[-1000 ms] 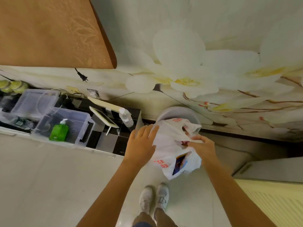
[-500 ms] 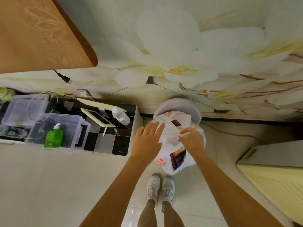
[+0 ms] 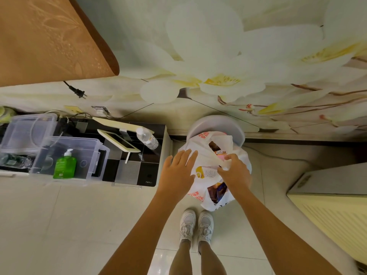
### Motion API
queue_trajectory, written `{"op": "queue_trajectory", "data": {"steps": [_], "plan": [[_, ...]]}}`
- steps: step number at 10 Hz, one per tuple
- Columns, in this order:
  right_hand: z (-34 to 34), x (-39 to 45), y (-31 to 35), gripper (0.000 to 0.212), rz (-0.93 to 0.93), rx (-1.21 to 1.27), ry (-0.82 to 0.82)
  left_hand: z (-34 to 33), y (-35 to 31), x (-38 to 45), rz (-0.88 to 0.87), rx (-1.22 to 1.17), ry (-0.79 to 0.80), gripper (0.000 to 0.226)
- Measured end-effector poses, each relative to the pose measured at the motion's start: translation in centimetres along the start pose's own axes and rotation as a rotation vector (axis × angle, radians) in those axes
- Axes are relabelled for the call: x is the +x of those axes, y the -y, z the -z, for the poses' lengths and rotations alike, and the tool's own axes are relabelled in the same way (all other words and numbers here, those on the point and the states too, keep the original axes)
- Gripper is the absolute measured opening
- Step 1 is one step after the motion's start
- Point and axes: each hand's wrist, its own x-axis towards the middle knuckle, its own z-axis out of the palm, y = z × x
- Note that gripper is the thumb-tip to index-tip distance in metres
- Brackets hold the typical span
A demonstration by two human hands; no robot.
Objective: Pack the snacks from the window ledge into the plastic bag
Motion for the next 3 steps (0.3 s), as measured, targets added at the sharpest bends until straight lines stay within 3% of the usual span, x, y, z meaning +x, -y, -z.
{"op": "queue_trajectory", "data": {"steps": [3], "plan": [[0.63, -0.36, 0.08, 0.039, -0.024, -0.041, -0.028, 0.93, 0.23, 0.15, -0.018, -0.028, -0.01, 0.065]]}}
